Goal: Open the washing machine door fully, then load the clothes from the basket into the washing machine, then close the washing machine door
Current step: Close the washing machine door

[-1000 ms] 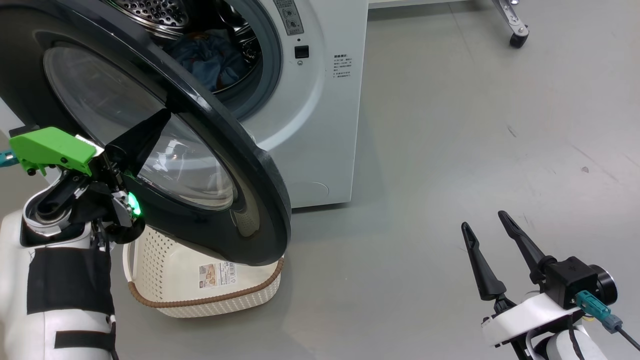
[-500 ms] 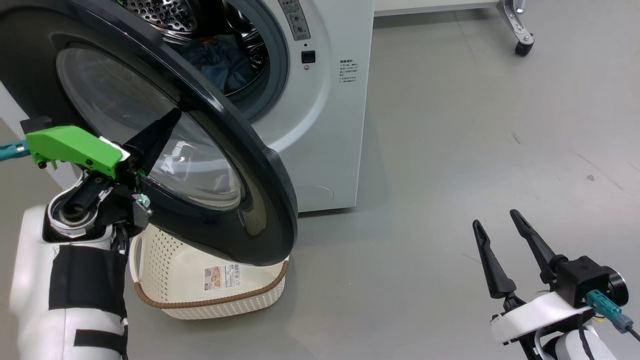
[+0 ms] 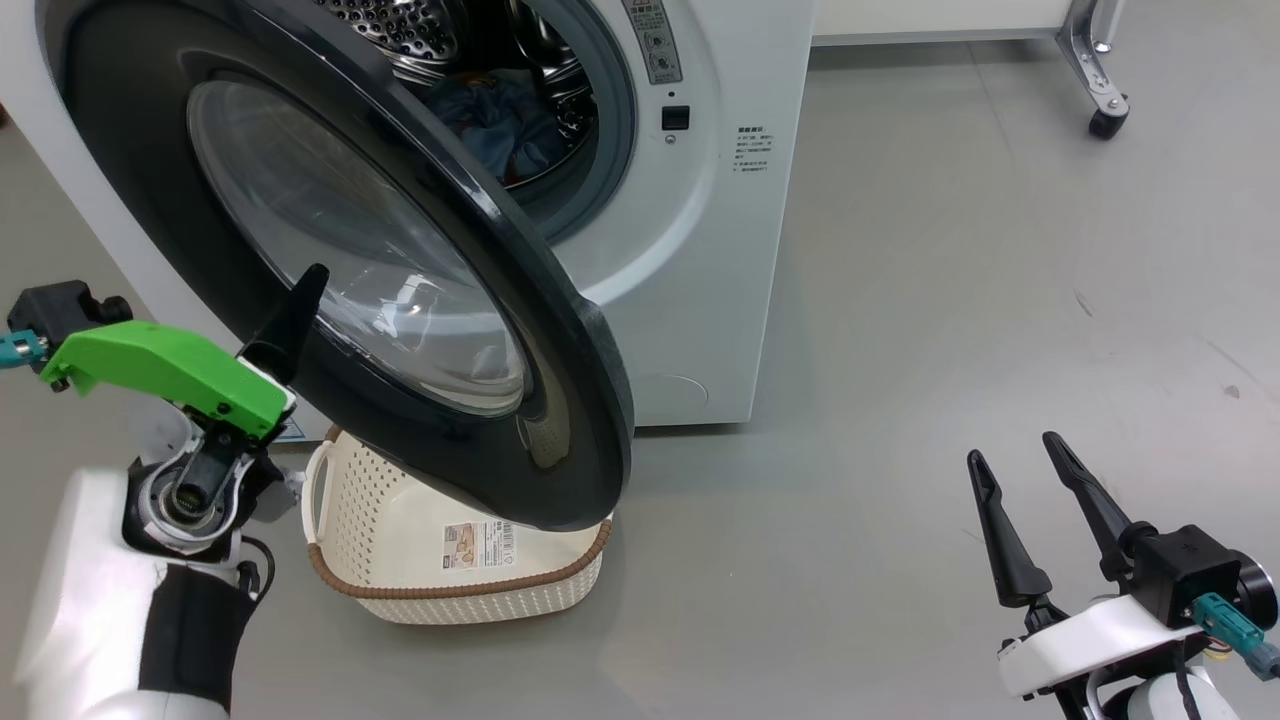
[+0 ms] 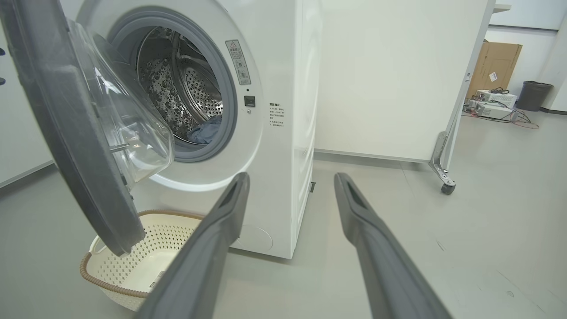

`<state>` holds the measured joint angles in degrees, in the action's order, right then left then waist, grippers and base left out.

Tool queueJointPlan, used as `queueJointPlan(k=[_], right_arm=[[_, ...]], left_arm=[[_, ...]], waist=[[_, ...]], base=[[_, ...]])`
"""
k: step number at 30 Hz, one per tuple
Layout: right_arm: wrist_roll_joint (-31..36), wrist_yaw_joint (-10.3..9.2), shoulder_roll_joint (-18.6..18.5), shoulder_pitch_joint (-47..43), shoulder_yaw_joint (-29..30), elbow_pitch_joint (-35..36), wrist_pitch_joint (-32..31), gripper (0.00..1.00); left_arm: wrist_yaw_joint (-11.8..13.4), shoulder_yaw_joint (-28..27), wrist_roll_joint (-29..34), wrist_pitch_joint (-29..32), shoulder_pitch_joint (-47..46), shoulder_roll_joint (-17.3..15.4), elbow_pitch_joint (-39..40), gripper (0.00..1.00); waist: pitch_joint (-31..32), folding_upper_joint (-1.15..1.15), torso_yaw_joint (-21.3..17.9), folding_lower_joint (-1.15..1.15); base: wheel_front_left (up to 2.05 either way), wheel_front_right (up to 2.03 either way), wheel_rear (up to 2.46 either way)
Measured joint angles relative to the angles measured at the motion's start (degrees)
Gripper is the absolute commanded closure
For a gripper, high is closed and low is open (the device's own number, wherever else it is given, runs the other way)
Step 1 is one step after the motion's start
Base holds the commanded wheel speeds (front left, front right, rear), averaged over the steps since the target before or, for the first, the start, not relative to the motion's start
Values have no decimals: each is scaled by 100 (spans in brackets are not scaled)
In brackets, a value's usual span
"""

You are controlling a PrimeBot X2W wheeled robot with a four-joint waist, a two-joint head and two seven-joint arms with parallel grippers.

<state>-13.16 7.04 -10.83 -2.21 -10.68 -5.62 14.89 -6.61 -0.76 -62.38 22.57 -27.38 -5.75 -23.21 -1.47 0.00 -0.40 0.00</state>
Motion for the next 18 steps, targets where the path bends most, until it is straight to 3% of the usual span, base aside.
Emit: queueJointPlan(k=[9,18], right_arm=[[1,0,5,-37,-21,32,0,0],[2,0,1,-45,2,67,0,0]], left_arm=[[-42,561,1377,-1174,676,-327,308,0],[-43,1059,2496,-2473,1444,-414,363,0]], waist=[[29,0,152,0],[34,0,200,0]], base=[[0,0,0],[0,0,0]])
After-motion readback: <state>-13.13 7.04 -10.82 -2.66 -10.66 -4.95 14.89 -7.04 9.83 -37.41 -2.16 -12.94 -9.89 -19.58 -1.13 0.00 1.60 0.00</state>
